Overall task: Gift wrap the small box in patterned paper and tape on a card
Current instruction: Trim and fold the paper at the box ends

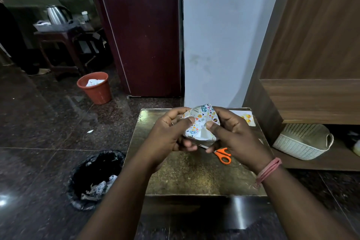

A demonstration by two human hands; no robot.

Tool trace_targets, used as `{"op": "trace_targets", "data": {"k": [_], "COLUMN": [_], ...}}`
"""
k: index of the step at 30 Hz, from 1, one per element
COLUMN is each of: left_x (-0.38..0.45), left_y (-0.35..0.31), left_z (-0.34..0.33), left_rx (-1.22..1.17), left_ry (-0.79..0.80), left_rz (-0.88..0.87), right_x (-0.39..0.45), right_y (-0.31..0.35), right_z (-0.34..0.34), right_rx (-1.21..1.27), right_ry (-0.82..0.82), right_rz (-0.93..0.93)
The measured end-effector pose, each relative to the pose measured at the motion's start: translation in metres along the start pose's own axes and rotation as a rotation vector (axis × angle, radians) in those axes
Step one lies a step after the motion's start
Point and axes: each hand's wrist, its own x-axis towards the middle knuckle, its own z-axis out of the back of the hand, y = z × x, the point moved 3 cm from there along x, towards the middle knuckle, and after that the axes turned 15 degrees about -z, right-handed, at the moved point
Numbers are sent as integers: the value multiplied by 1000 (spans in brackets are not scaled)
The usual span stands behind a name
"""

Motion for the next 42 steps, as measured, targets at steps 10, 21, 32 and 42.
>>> {"op": "trace_targets", "data": {"k": [10,21,32,42], "left_x": [-2,-2,-6,-6], "left_y": [-3,-1,-1,-10], "left_z": [-5,-7,-18,-19], "left_rx": [260,393,-9,-302], "left_ry": [-13,-18,-221,-71], "left_rz": [-173,-294,-305,-196], "right_x": [-2,-4,-1,3], "right_y": [4,16,14,11], "right_z": [2,-4,-15,0], "right_rx": [72,131,263,398], "right_ry": [-47,-52,-123,-91], "right_rz": [-23,-5,-66,-145]}}
